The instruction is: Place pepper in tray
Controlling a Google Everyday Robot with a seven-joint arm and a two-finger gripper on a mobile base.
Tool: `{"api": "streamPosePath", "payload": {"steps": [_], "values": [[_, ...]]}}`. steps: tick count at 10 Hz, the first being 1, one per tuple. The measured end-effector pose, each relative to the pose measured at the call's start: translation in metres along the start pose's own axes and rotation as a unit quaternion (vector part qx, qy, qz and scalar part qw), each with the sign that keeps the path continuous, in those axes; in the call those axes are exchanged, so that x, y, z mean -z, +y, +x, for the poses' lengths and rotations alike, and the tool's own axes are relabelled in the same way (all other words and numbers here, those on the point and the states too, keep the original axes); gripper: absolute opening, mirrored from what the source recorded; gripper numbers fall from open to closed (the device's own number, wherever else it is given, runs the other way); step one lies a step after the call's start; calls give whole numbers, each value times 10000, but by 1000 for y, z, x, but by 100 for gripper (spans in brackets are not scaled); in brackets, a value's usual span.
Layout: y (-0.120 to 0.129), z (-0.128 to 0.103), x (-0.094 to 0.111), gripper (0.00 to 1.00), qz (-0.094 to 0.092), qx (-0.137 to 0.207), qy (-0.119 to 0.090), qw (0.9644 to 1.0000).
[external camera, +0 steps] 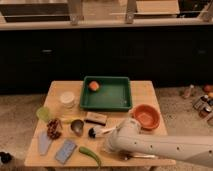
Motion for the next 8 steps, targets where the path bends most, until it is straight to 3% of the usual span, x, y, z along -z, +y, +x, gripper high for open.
{"api": "streamPosePath", "payload": {"steps": [5, 8], "values": [[21, -11, 12, 77, 153, 224, -58, 9996], [34, -15, 16, 80, 177, 175, -120, 9996]]}}
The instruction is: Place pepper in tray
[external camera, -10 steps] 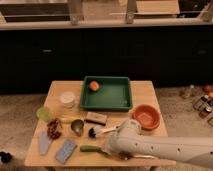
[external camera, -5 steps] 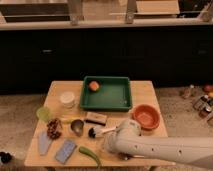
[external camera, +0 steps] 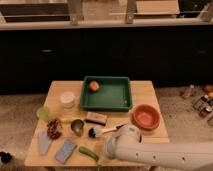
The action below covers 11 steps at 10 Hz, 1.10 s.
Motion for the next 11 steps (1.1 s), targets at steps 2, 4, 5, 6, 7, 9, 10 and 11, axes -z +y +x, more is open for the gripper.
{"api": "streamPosePath", "payload": {"steps": [2, 4, 5, 6, 7, 9, 10, 11], "values": [[8, -4, -1, 80, 117, -196, -15, 9997], [12, -7, -8, 80, 214, -413, -4, 9989], [13, -8, -12, 80, 266, -533, 10, 9982], [12, -8, -17, 80, 327, -682, 19, 9971], [11, -9, -21, 80, 369, -808, 24, 9960], [8, -13, -27, 79, 411, -978, 23, 9944], [7, -14, -30, 73, 422, -1023, 31, 9939], [6, -14, -33, 63, 444, -1056, 45, 9934]]}}
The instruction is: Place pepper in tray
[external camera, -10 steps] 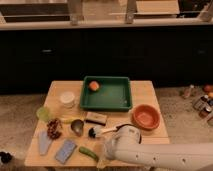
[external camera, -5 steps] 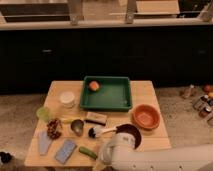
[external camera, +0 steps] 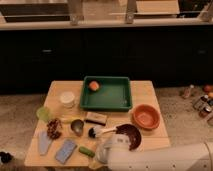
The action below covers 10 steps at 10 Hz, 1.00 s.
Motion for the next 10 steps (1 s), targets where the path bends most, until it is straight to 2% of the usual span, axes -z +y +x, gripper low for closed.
{"api": "streamPosePath", "payload": {"steps": [1, 6, 7, 10], "values": [[-2, 1, -2, 51, 18, -36, 20, 10000], [-8, 7, -6, 4, 30, -107, 85, 9999], [-8, 7, -7, 1, 15, -101, 85, 9999], [-9, 8, -4, 0, -88, -70, 41, 9999]]}}
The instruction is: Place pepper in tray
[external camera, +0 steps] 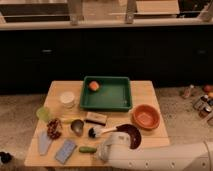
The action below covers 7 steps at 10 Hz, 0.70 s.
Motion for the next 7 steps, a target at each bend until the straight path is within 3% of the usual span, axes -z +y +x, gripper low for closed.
{"api": "streamPosePath", "payload": {"steps": [4, 7], "values": [[-3, -3, 9, 0, -115, 77, -70, 9999], [-8, -6, 22, 0, -103, 209, -116, 9997]]}}
